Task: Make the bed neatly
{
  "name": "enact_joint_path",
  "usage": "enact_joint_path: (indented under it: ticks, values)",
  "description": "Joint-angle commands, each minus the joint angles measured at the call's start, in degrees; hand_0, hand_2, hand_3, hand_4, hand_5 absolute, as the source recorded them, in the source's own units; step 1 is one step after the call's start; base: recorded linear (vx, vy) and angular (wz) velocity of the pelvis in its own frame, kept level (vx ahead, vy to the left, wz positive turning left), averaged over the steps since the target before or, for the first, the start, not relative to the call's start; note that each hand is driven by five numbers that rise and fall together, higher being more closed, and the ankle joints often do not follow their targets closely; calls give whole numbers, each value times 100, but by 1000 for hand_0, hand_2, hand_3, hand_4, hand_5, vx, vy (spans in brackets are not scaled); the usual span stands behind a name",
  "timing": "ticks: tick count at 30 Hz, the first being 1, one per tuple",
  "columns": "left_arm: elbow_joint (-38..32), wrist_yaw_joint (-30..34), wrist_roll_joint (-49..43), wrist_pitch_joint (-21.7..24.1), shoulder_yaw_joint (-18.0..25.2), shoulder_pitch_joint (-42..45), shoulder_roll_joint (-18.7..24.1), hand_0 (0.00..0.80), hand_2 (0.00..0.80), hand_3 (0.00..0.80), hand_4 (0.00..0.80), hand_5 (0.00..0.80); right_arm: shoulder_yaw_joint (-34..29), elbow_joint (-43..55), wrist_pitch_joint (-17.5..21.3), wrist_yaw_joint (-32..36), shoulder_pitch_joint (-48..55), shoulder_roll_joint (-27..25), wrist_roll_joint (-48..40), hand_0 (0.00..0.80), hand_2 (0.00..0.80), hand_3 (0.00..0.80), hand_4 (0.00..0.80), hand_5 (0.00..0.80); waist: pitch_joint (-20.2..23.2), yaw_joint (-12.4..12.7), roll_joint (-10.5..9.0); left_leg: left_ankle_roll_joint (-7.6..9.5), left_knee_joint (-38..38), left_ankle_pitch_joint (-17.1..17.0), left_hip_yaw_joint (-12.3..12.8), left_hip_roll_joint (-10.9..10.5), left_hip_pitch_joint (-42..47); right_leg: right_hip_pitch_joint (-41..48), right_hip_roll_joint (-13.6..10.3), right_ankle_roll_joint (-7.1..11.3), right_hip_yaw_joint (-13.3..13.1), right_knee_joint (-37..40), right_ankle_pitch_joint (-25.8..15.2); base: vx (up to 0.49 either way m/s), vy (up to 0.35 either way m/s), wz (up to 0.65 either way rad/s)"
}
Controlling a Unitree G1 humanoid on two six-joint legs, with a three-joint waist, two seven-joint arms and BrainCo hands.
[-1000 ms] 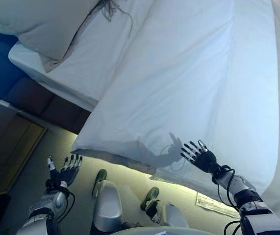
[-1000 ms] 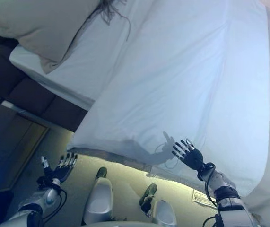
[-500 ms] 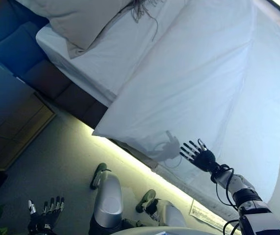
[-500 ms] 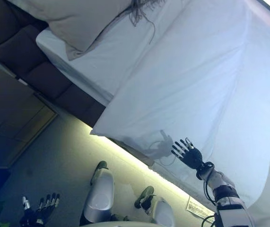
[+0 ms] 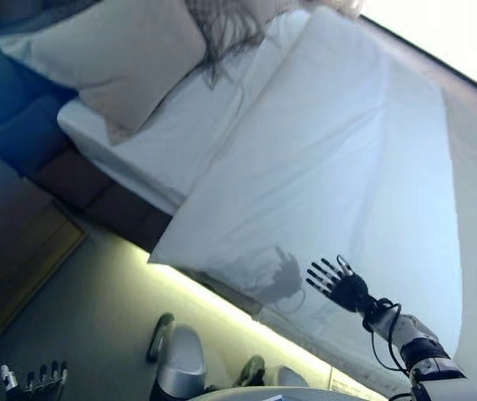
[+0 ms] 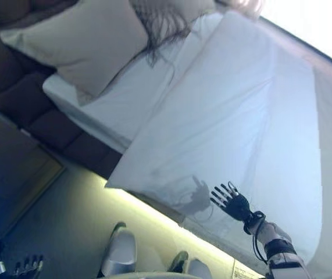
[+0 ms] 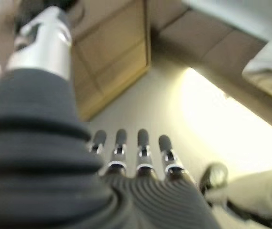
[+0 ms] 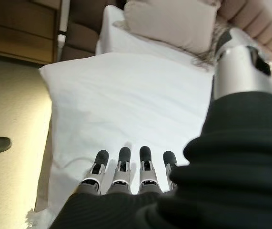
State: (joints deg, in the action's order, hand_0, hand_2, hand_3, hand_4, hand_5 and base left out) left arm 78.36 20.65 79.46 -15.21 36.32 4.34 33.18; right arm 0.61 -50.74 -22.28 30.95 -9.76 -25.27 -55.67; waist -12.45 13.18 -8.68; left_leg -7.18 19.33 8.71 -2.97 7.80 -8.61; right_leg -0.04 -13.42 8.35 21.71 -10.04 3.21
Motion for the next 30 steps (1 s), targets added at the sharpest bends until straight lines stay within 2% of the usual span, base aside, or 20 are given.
enact_joint_path:
  ticks: [1,6,9,12,15,16,17,19,22,23,24,26,30]
  values:
    - [-25,-271,-860,387,-52,-18,222,0,0,0,0,0,-294,-166,183,196,-102,-247,294,0,0,0,0,0,125,-39,194,10,-1370,-663,-5,140,757,-105,-429,366,-261,446,-908,87,-42,-32]
    - [-132,-425,-1884,886,-293,-145,262,0,0,0,0,0,-418,-526,489,131,149,-298,697,0,0,0,0,0,548,-267,423,-39,-2024,-1000,403,145,1080,166,-283,292,-305,1021,-996,95,-66,-23]
    - [-199,-516,-2379,1170,-682,-294,315,0,0,0,0,0,-451,-737,766,128,292,-373,1044,0,0,0,0,0,718,-389,560,-57,-2346,-1175,541,88,1210,325,-195,272,-333,1357,-1076,63,-65,-18]
    - [-228,-502,-3218,1550,-1150,-465,440,0,0,0,0,0,-327,-946,1157,83,468,-417,1515,0,0,0,0,0,845,-494,638,-58,-2433,-1210,628,42,1223,359,-161,275,-325,1504,-1145,36,-99,-15]
    - [-338,-729,-3822,1932,-1797,-642,307,0,0,0,0,0,-213,-1297,1358,-163,596,-289,1587,0,0,0,0,0,946,-672,739,-48,-2433,-1213,816,67,1234,304,-83,273,-424,1504,-1067,2,-74,-13]
    - [-355,-743,-3966,1962,-1870,-664,267,0,0,0,0,0,-208,-1344,1431,-227,619,-252,1640,0,0,0,0,0,961,-681,749,-47,-2433,-1212,839,70,1230,292,-71,267,-442,1504,-1061,-3,-66,-20]
    - [-387,-798,-4335,2076,-2116,-721,186,0,0,0,0,0,-131,-1466,1620,-371,677,-140,1636,0,0,0,0,0,978,-720,774,-37,-2433,-1212,875,64,1204,265,-58,260,-453,1504,-1058,-1,-65,-19]
    - [-437,-934,-4854,2219,-2599,-895,30,0,0,0,0,0,-163,-1684,1680,-674,779,171,829,0,0,0,0,0,1013,-785,821,-26,-2433,-1214,929,39,1145,267,-23,233,-415,1504,-1040,5,-55,-15]
    - [-280,-1148,-5283,2374,-3045,-1036,-298,0,0,0,0,0,-385,-2071,2238,-1023,911,588,389,0,0,0,0,0,1057,-921,886,9,-2433,-1197,946,11,1133,293,52,159,-462,1504,-970,19,-12,-8]
    - [-222,-1213,-5376,2394,-3193,-1040,-494,0,0,0,0,0,-456,-2218,2289,-1179,938,678,221,0,0,0,0,0,1069,-976,904,26,-2433,-1179,977,13,1149,285,67,138,-504,1504,-950,18,10,-5]
    - [-199,-1235,-5421,2374,-3262,-1039,-592,0,0,0,0,0,-498,-2285,2228,-1348,950,716,59,0,0,0,0,0,1075,-997,918,35,-2433,-1167,1003,18,1163,281,75,129,-531,1504,-942,31,18,-6]
    - [-144,-1490,-5323,2296,-3449,-989,-1064,0,0,0,0,0,-775,-2743,2063,-1454,978,767,707,0,0,0,0,0,1097,-1116,962,36,-2433,-1128,1135,76,1252,326,111,86,-623,1504,-882,57,30,-16]
    - [-97,-1522,-5245,1990,-3668,-911,-1614,0,0,0,0,0,-466,-2843,1955,-1528,864,964,1190,0,0,0,0,0,1094,-1125,998,34,-2433,-1137,1182,116,1353,419,157,1,-705,1504,-840,60,10,-24]
